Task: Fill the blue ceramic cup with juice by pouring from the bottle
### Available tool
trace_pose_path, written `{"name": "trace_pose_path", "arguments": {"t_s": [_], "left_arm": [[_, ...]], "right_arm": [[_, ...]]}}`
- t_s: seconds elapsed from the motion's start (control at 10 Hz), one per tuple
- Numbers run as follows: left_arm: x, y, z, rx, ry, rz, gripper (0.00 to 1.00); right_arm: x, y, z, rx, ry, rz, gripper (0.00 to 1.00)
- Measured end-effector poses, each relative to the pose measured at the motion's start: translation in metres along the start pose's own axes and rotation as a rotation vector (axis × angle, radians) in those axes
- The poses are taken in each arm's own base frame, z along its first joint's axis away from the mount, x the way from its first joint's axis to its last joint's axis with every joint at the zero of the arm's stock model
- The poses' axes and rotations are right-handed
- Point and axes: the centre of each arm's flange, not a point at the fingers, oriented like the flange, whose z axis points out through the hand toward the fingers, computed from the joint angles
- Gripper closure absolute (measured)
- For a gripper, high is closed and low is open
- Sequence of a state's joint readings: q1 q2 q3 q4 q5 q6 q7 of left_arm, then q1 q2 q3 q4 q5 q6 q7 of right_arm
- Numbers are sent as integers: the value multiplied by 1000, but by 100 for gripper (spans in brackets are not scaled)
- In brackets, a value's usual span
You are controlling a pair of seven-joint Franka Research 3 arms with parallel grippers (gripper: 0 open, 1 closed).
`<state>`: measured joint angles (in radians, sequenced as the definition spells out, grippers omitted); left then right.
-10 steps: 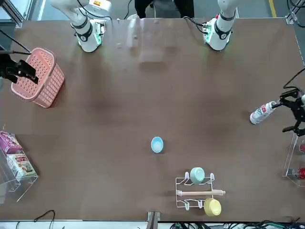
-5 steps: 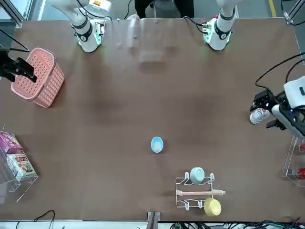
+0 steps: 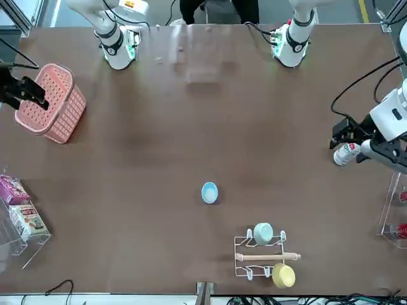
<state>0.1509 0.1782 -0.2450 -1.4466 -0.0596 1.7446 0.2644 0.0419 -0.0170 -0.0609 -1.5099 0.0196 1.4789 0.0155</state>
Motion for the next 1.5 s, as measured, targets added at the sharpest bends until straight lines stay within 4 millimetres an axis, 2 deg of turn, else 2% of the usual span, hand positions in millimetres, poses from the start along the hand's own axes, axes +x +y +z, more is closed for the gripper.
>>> {"name": "trace_pose_path", "arguments": {"t_s": [0.4,0.6,0.9,1.2,1.5], "left_arm": [[-1,-9,-9,77,18,-17,0],[-9,-12,-15,77,-18,-35,0],[-17,-8,-39,81,-26,-86,0],[-15,6,-36,88,-52,-114,0],[-22,4,-54,116,-36,-133,0]], "right_arm": [[1,-3,0,0,5,-6,0],[1,-3,-1,0,8,-6,0],[1,-3,-1,0,13,-6,0],[2,-3,-1,0,18,-6,0],[2,-3,-1,0,19,-6,0]]}}
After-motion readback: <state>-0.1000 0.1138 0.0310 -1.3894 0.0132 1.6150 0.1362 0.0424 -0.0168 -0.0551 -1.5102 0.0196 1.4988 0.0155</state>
